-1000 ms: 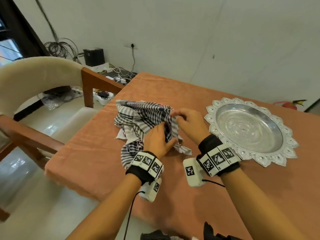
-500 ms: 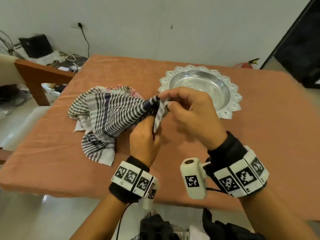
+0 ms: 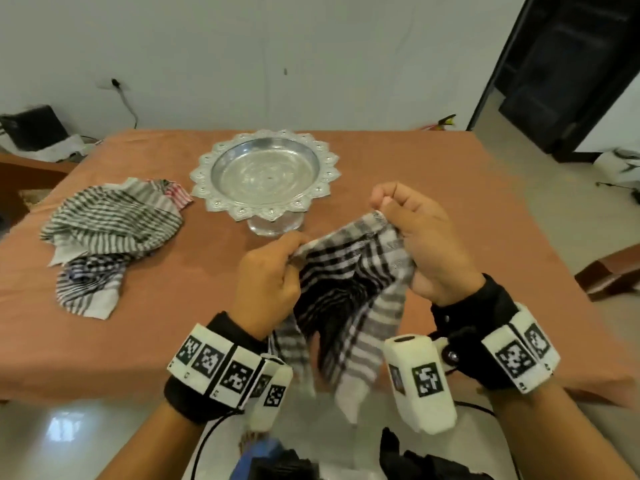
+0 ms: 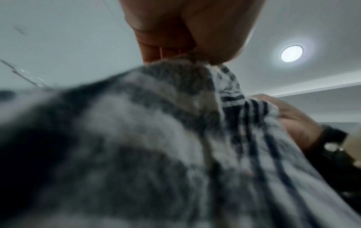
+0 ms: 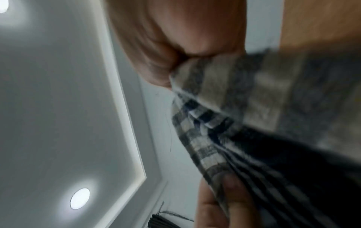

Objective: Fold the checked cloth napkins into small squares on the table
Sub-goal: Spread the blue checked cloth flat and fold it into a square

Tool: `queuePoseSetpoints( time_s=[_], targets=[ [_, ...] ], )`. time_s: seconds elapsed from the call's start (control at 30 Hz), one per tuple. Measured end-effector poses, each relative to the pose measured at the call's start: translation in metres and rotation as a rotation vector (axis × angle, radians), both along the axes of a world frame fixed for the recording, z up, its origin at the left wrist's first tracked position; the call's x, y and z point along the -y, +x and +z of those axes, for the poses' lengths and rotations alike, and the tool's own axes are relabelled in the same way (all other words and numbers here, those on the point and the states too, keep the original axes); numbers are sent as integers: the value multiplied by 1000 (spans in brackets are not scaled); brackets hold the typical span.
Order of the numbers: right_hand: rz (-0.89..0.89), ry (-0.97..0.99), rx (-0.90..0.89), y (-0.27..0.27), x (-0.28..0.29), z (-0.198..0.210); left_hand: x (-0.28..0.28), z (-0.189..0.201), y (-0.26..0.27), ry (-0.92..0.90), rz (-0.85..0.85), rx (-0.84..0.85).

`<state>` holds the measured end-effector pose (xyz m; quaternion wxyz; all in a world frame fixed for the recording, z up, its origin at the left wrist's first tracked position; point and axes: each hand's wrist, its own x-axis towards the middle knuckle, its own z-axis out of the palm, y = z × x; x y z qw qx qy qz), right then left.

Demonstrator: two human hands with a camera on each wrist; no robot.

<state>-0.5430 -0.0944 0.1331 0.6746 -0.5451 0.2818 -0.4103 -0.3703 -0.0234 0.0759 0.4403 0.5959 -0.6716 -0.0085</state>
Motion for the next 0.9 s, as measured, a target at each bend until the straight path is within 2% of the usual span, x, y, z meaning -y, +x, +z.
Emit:
queuePoseSetpoints(
  time_s=[0.07, 0.13, 0.2, 0.27, 0.33, 0.47, 0.57, 0.73, 0.8, 0.9],
  targets=[
    [-21, -128, -78, -44, 9, 7, 15, 11, -24, 18, 22, -2],
    [62, -308, -310, -80, 19, 13, 32, 23, -36, 46, 45, -25],
    [194, -490, -660, -111, 31, 15, 52, 35, -49, 78, 40, 5],
    [229, -683, -1090, -136, 52, 8, 77, 43, -58, 107, 36, 89],
    [89, -751, -1401, -155, 82, -2, 106, 49, -63, 119, 55, 172],
    [-265, -664, -1675, -198, 163, -11, 183, 69, -62, 185, 115, 332],
    [-386, -557, -1790, -222, 224, 10, 260, 89, -52, 303, 166, 479],
    [-629, -438, -1726, -251, 318, 55, 361, 123, -29, 378, 325, 564],
    [-741, -442, -1675, -255, 342, 75, 385, 135, -22, 349, 382, 471],
    [-920, -523, -1562, -259, 368, 104, 407, 162, -20, 244, 477, 220]
  ],
)
